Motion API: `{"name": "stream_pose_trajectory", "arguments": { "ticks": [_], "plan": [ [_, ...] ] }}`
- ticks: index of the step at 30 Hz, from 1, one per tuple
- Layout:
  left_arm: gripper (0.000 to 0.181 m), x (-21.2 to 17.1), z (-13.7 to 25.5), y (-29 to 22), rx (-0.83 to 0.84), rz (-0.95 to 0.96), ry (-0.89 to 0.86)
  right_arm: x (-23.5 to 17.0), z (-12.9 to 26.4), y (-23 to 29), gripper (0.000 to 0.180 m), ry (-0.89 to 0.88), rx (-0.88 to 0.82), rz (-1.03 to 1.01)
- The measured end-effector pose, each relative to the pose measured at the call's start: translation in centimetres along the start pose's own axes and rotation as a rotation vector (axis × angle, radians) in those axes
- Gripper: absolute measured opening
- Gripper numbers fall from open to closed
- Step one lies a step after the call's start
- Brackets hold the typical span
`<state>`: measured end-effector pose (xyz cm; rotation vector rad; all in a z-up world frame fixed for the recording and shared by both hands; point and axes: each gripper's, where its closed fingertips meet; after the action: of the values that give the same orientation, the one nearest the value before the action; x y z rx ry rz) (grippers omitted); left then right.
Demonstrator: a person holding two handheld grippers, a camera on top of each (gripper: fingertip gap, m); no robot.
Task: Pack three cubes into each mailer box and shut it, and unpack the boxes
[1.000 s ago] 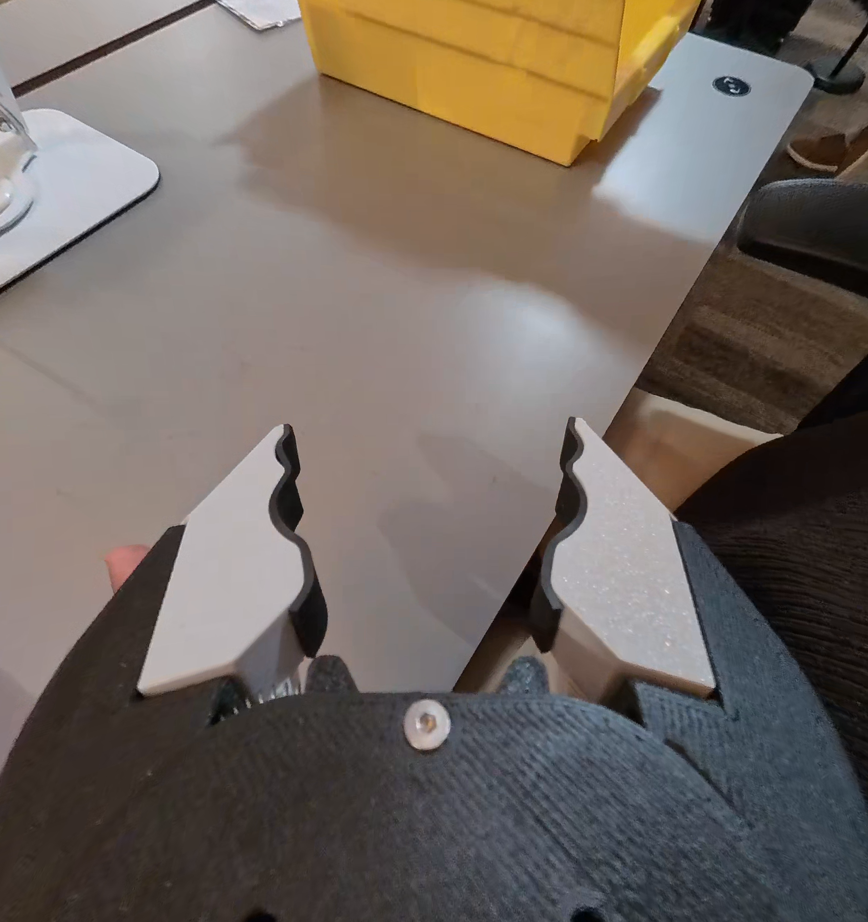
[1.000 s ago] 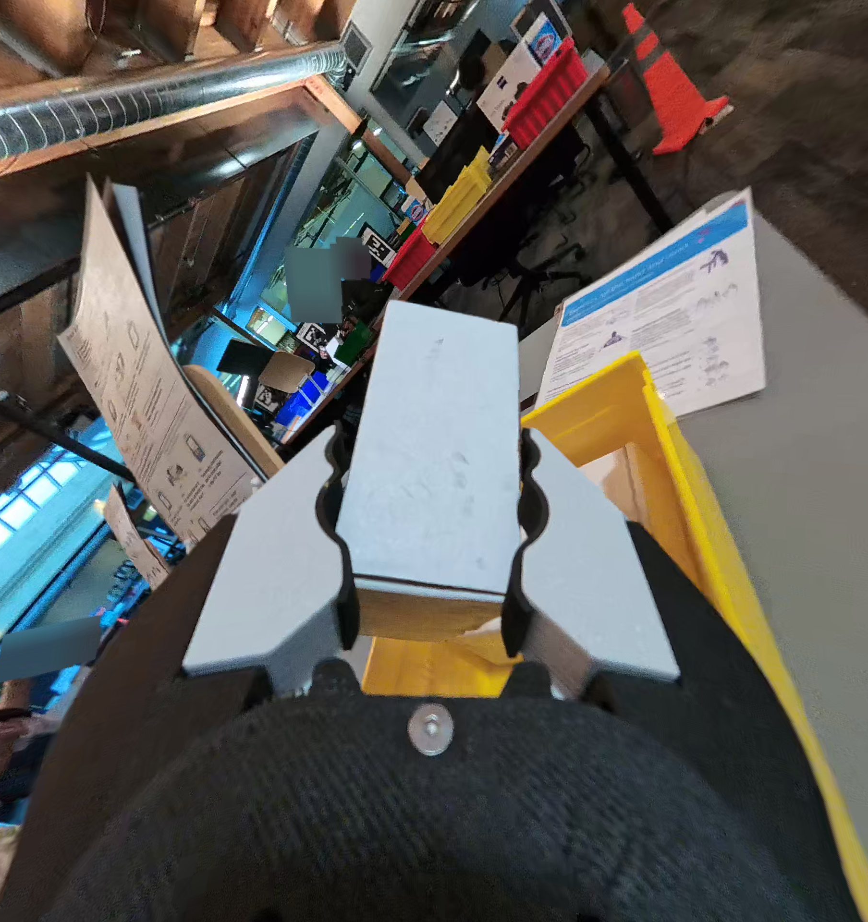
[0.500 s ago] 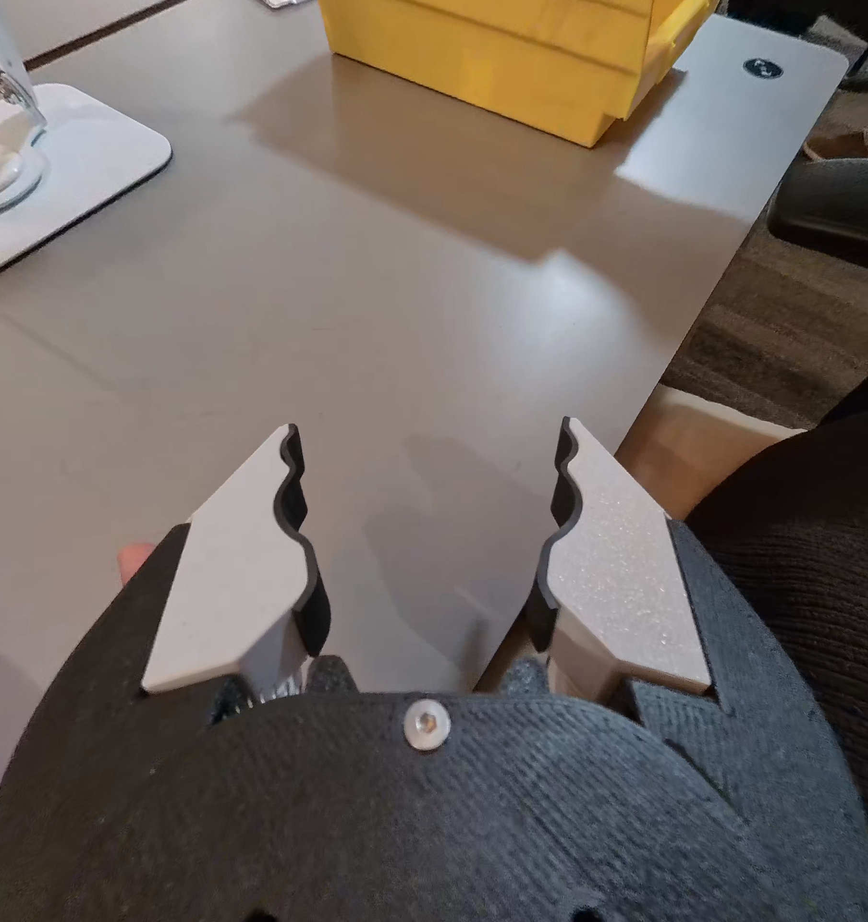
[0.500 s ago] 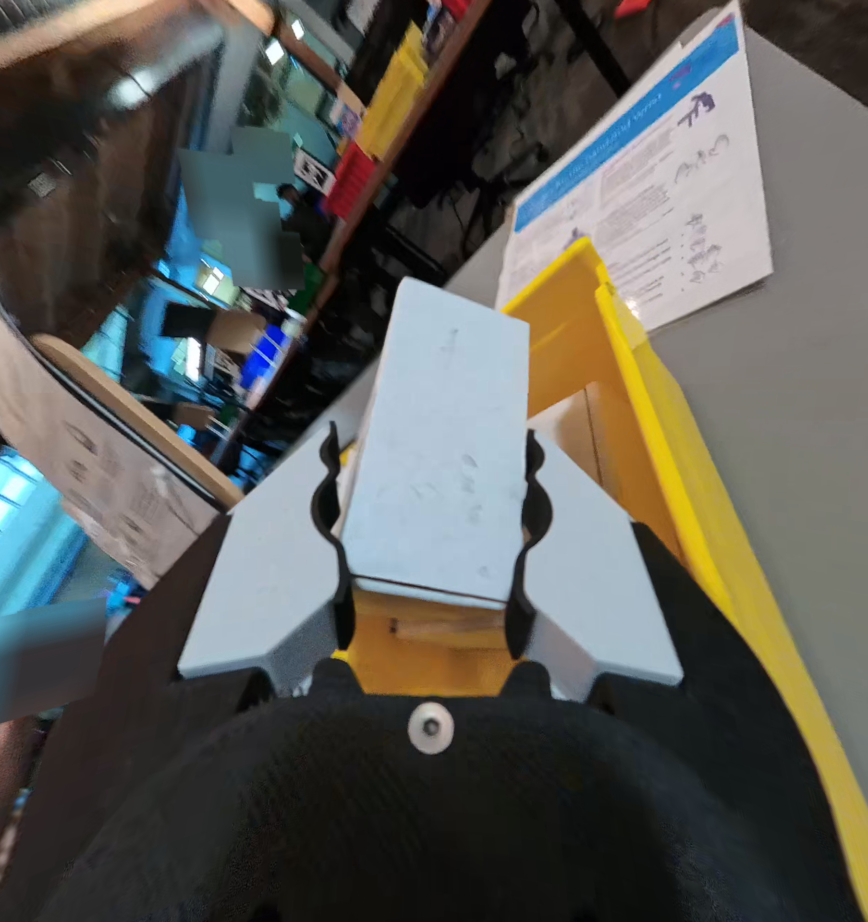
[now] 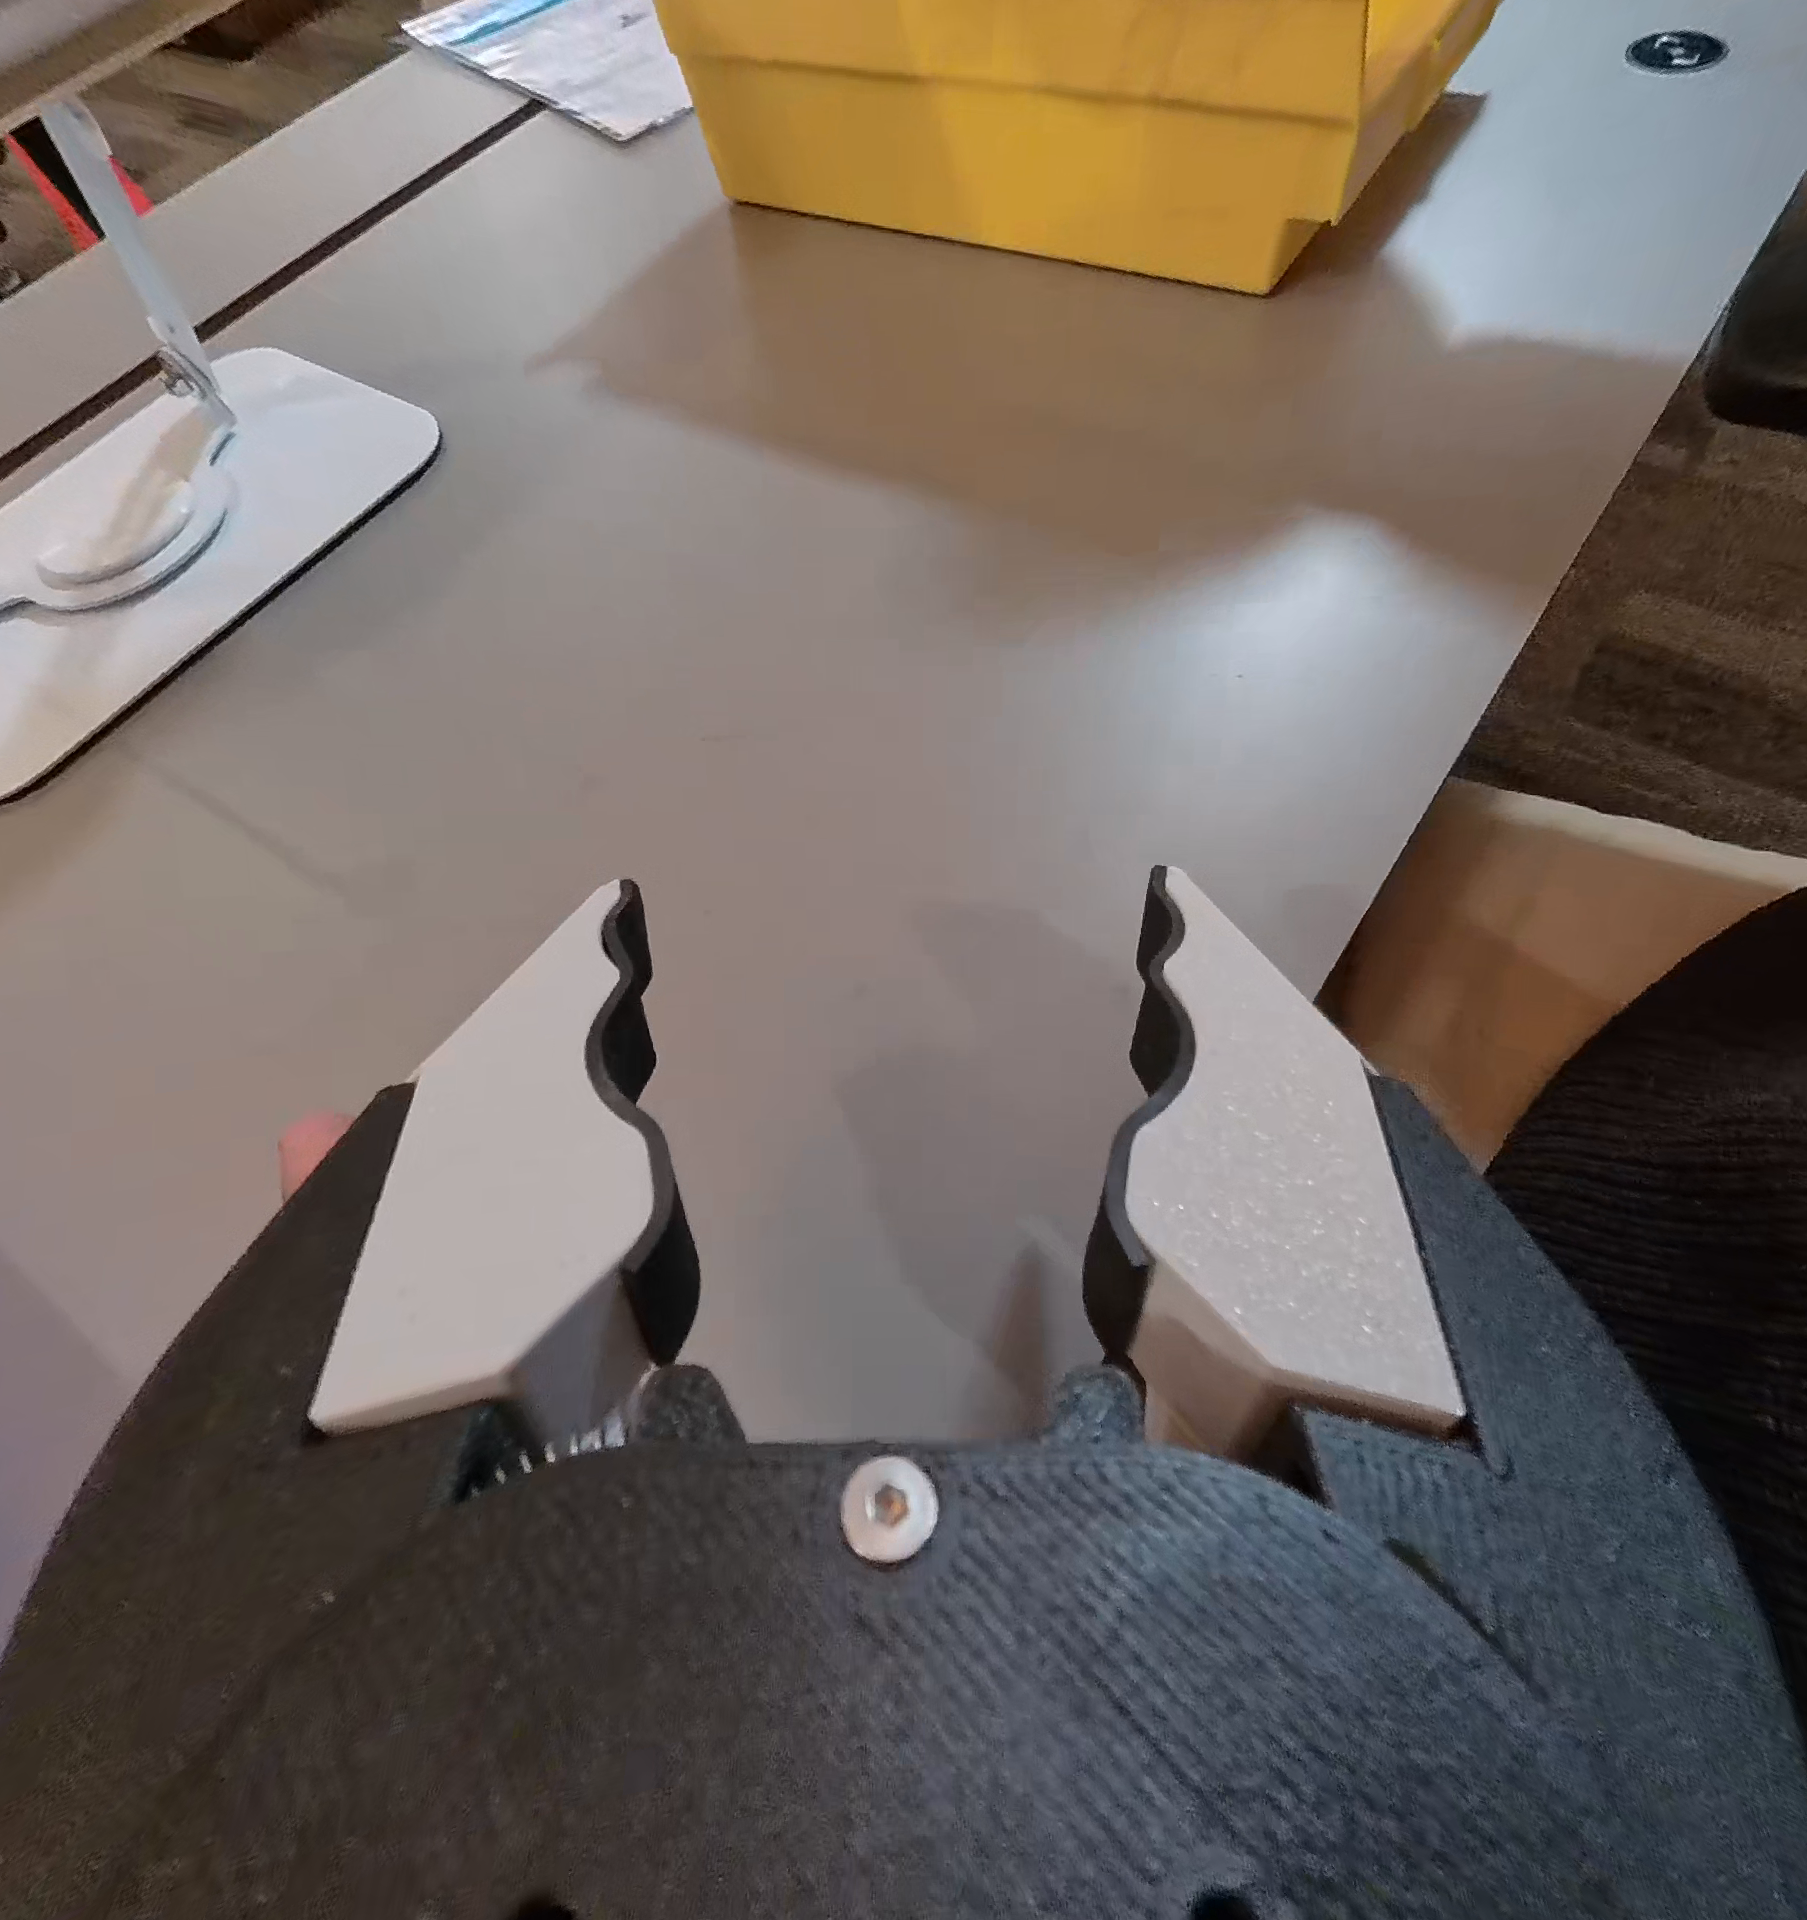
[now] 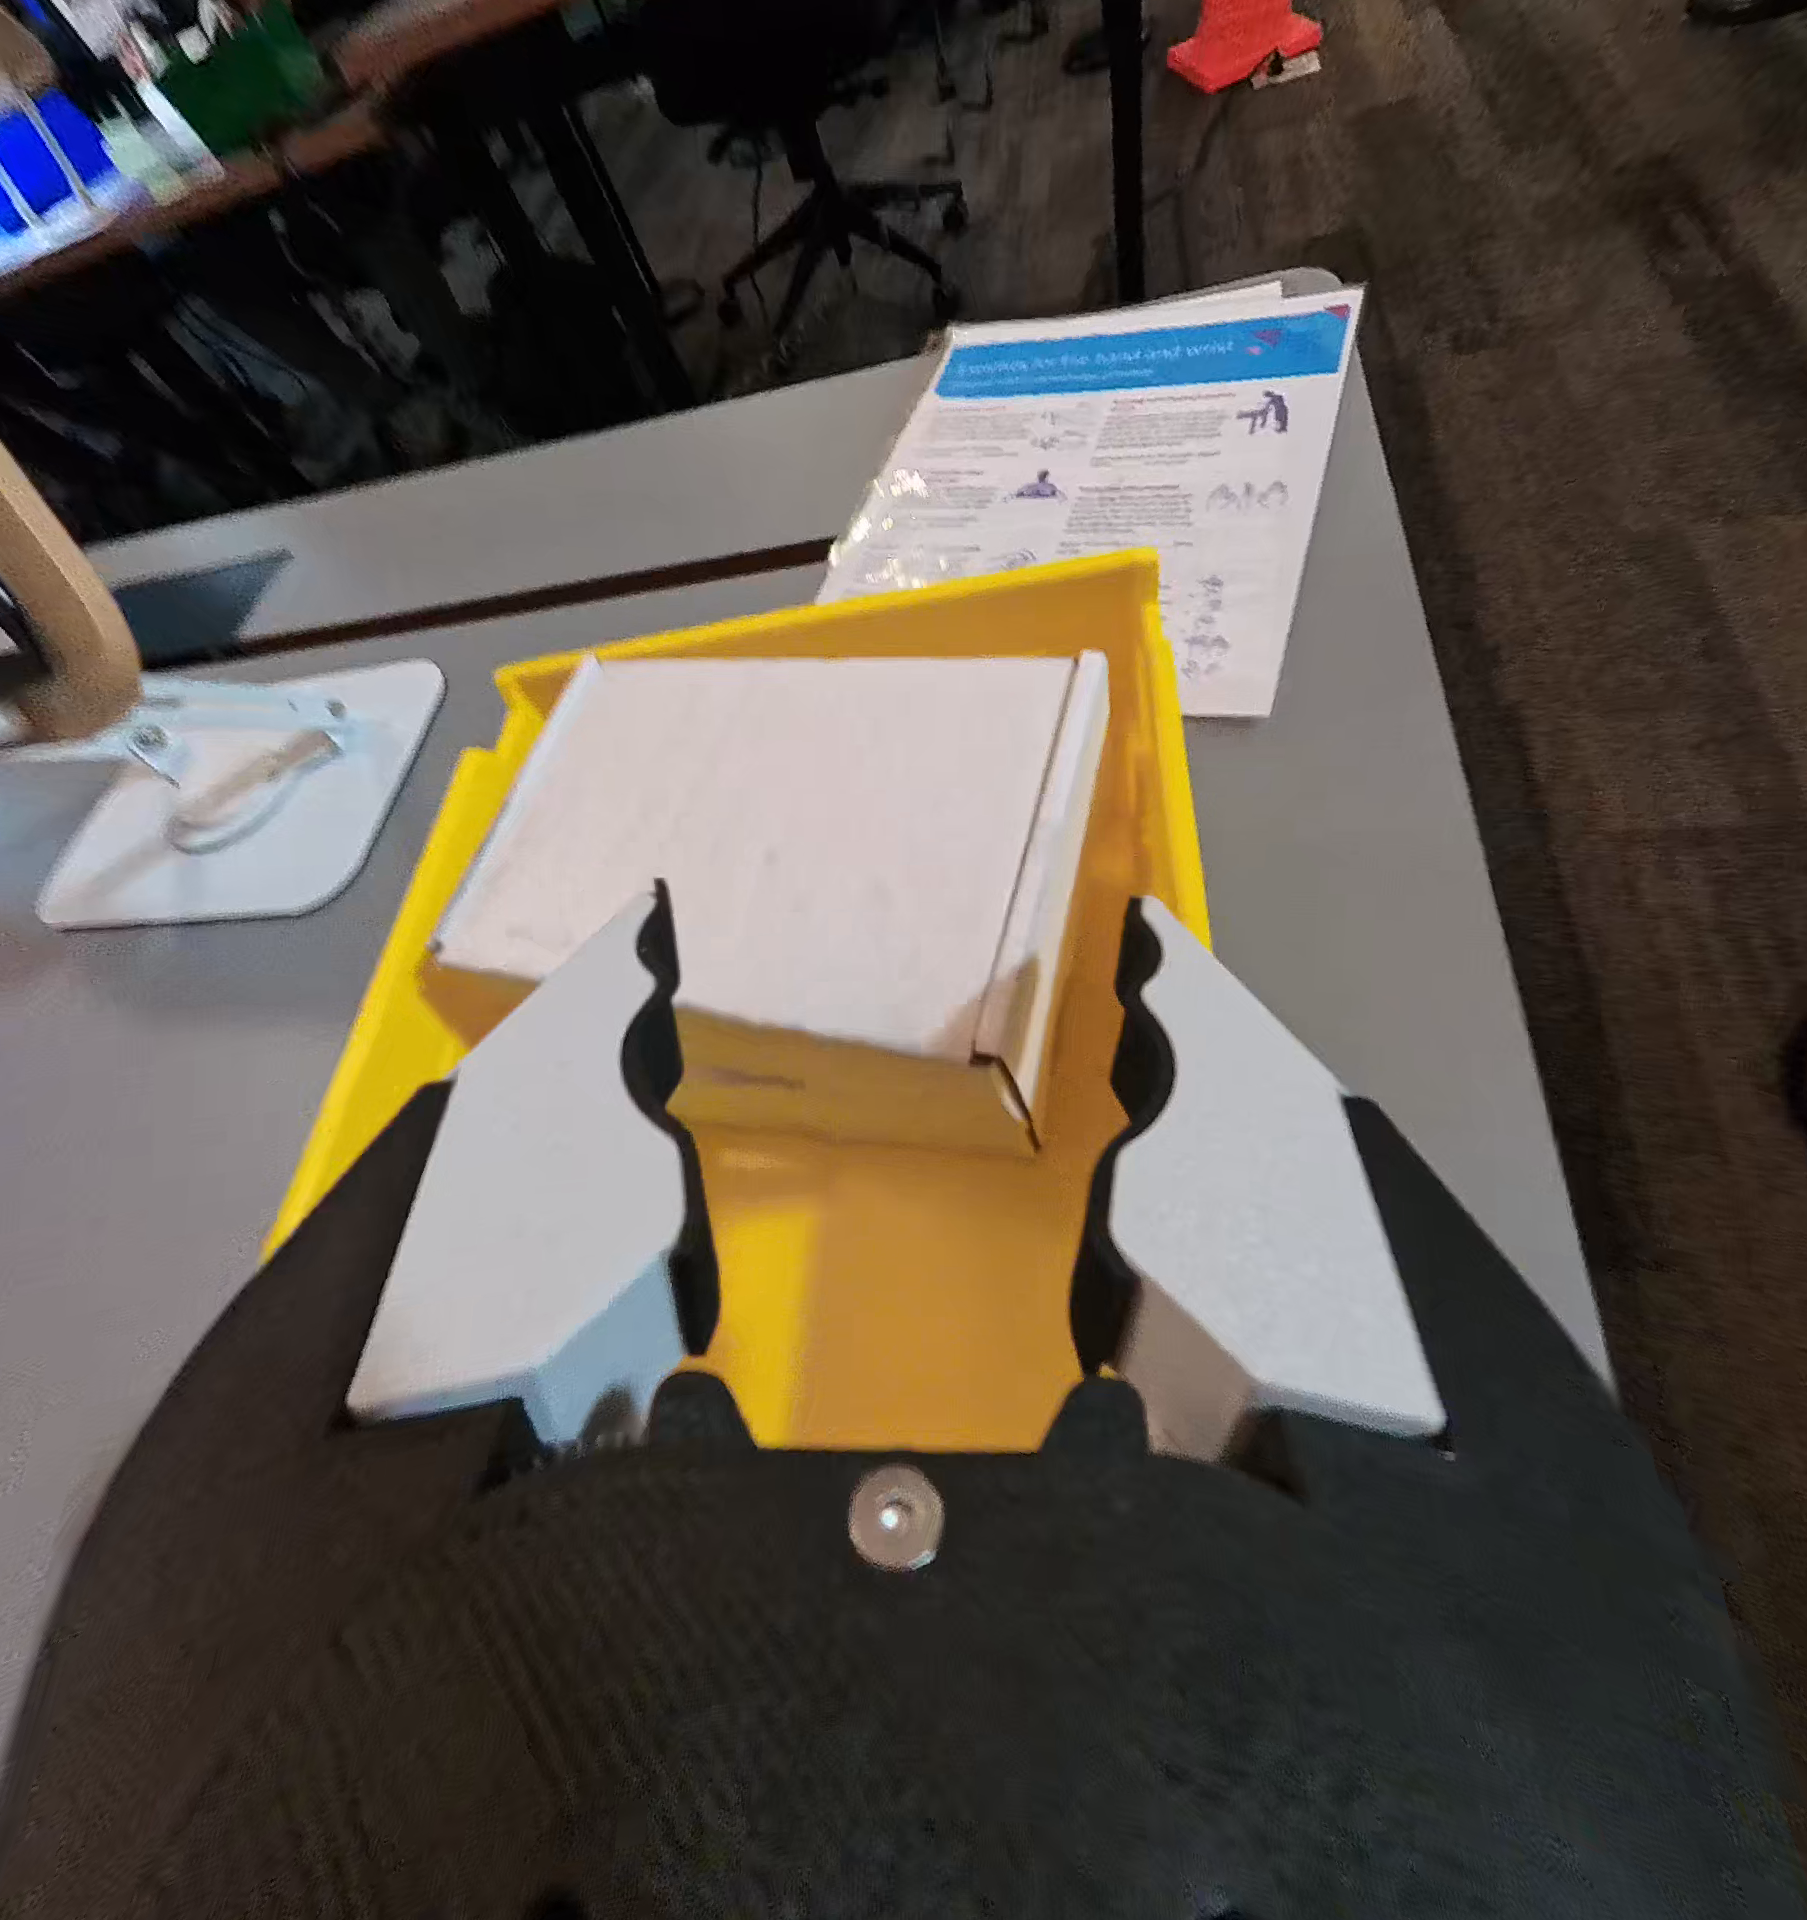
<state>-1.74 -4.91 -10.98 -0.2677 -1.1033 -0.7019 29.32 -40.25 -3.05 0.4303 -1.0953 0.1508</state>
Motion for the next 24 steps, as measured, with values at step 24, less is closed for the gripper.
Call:
{"name": "stream_pose_trajectory", "arguments": {
  "ticks": [24],
  "plan": [
    [0.093,-0.1,-0.2,-0.7,-0.004,-0.01,-0.001,-6.6,0.6,-0.4,0.013,0.252,-0.094,0.343]
  ]
}}
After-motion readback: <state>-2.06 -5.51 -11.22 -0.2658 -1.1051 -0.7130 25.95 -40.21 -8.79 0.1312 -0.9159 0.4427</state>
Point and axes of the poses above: each gripper's, where its closed fingertips meet, z back along the fingers, x out of its top, y = z × x across the jaws, and after that the axes turned 5 degrees about -y, right-handed
